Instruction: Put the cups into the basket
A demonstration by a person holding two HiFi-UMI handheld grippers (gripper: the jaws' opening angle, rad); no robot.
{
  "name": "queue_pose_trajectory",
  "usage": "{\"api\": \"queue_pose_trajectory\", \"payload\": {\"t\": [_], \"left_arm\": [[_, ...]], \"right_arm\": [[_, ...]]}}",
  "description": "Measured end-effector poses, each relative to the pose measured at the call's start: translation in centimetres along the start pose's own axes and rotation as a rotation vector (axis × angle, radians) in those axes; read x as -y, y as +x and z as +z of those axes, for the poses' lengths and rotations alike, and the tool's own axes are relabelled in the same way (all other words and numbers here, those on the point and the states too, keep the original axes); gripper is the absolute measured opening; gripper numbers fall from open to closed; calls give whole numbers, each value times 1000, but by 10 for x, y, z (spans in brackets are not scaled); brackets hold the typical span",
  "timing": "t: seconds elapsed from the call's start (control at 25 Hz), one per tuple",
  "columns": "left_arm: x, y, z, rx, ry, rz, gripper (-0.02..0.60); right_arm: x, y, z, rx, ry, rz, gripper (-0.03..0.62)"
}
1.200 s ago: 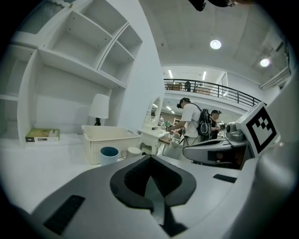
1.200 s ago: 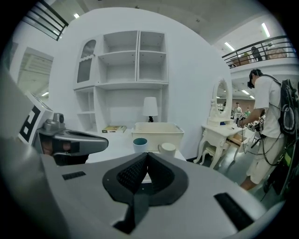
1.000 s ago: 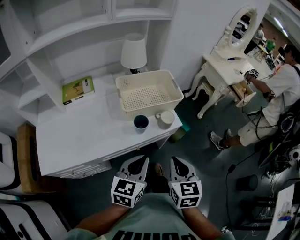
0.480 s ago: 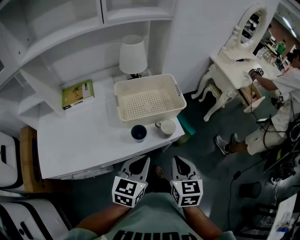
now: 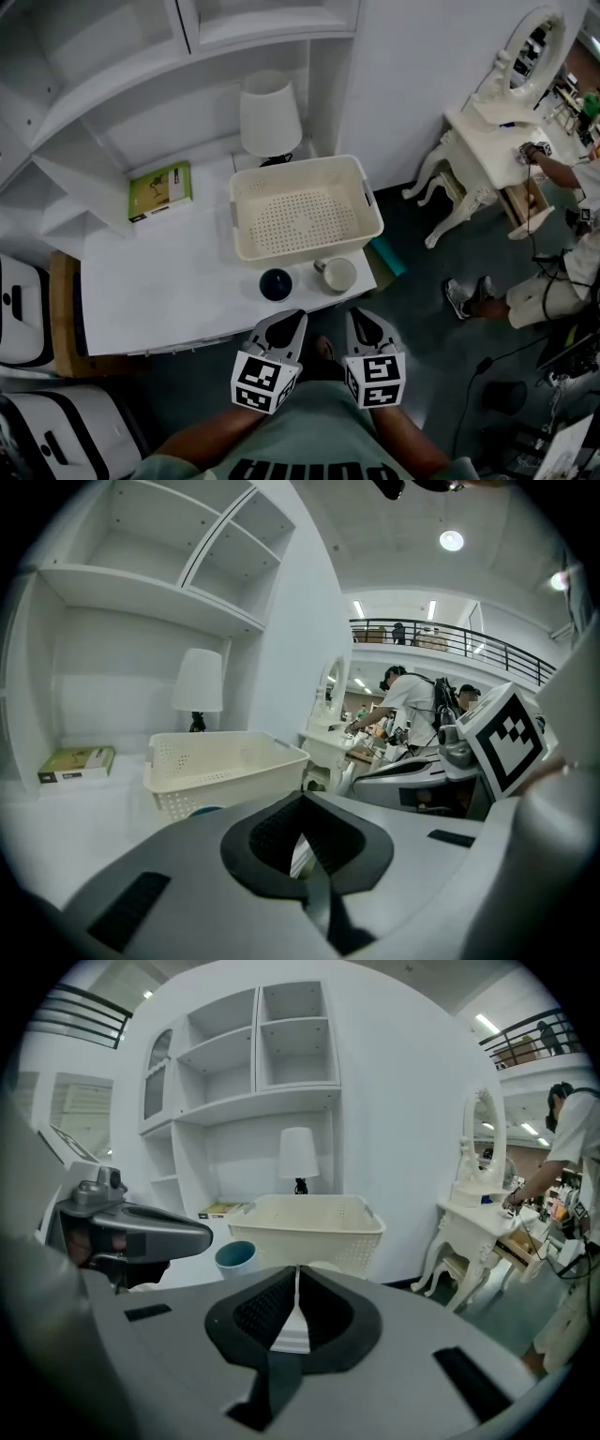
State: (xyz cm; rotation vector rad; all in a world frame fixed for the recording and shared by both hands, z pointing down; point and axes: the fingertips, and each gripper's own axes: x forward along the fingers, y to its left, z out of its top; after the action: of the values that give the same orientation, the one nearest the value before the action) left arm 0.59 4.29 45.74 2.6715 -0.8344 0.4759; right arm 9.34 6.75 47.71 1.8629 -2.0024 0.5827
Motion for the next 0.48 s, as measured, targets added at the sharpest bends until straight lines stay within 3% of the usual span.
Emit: {"api": "queue_pose_trajectory", "payload": {"t": [0.24, 0.48], "left_arm": [[-4, 28, -2, -24, -15, 42, 6], [-12, 50, -1, -41, -44, 121, 6]], "right_arm": [[17, 26, -5, -27, -20, 80, 19], [34, 53, -19, -76, -48, 162, 120]]}}
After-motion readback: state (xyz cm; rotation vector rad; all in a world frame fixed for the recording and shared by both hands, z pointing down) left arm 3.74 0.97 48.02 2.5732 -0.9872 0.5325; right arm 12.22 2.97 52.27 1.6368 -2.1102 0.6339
